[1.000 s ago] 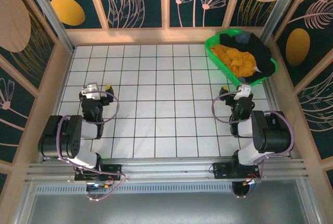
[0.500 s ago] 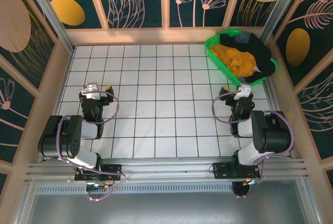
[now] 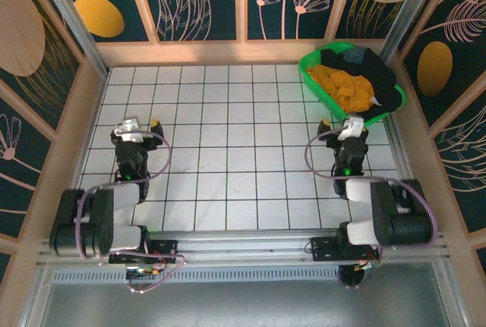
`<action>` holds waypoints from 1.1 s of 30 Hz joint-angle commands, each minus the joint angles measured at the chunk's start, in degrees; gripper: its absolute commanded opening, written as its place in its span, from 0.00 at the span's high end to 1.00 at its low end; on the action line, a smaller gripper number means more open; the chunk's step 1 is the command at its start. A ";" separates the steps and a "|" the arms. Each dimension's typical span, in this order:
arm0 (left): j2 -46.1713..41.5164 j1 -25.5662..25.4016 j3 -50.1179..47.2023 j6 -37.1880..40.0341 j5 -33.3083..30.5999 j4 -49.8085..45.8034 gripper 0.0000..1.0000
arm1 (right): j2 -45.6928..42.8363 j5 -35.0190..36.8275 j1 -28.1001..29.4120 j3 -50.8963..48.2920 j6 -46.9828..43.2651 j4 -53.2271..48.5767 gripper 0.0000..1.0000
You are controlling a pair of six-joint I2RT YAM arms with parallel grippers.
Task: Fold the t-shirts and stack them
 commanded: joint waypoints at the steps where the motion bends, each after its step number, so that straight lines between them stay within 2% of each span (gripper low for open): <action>1: -8.30 -1.54 5.87 0.18 -5.90 -6.04 0.01 | -9.88 10.46 3.40 9.93 1.50 -9.08 0.01; 2: -9.92 -2.11 8.92 -0.14 -7.78 -7.94 0.01 | -11.11 11.52 3.33 16.48 6.49 -17.96 0.01; 3: -10.63 -2.34 12.90 -3.22 -10.36 -10.88 0.01 | -10.62 10.72 1.83 24.69 15.23 -29.69 0.01; 4: -10.49 -2.36 17.71 -9.69 -13.60 -16.55 0.01 | -9.38 8.82 0.14 31.26 22.29 -39.74 0.01; 5: -9.64 -2.35 25.61 -19.69 -17.36 -30.20 0.01 | -6.64 4.54 -2.46 40.47 29.52 -53.56 0.01; 6: -8.03 -2.35 34.10 -26.32 -18.23 -44.65 0.01 | -3.21 4.42 -3.95 48.38 35.29 -64.43 0.01; 7: -5.93 -2.34 38.95 -30.44 -19.03 -50.01 0.01 | -0.30 2.79 -5.30 52.59 35.55 -67.47 0.01; 8: -3.16 -2.13 42.87 -33.97 -17.82 -52.06 0.01 | 2.93 -3.23 -7.03 56.37 34.05 -68.76 0.02; 9: -0.58 -1.71 46.55 -35.87 -13.46 -53.58 0.01 | 5.70 -4.86 -7.60 60.10 33.20 -70.73 0.10; 12: 8.58 -1.72 57.19 -36.43 2.69 -55.88 0.01 | 14.22 -1.74 -8.14 71.18 33.11 -79.90 0.18; 15: 16.22 -4.21 65.97 -37.33 10.74 -61.47 0.01 | 23.80 -0.22 -8.99 82.85 33.27 -91.83 0.19; 20: 20.86 -11.73 70.08 -32.30 15.81 -65.95 0.05 | 35.80 -5.12 -9.72 89.48 32.72 -100.12 0.19; 24: 20.92 -16.86 67.68 -31.87 18.27 -66.05 0.12 | 44.52 -11.46 -9.73 92.55 31.35 -101.40 0.23; 26: 20.52 -18.68 66.06 -31.92 18.36 -65.79 0.15 | 48.49 -11.59 -9.81 94.65 31.55 -101.94 0.26; 28: 20.04 -19.64 64.52 -32.55 18.90 -65.38 0.19 | 51.44 -11.66 -9.98 96.63 31.49 -101.80 0.37; 31: 18.79 -20.02 63.06 -33.09 19.27 -65.06 0.27 | 52.40 -11.59 -10.35 99.05 31.65 -100.23 0.71; 32: 18.23 -20.02 62.73 -33.02 19.02 -65.15 0.30 | 51.43 -11.20 -10.27 99.64 31.86 -99.62 0.87; 33: 17.65 -20.03 62.54 -32.76 18.66 -65.30 0.32 | 49.31 -9.96 -10.16 99.31 31.87 -98.09 0.98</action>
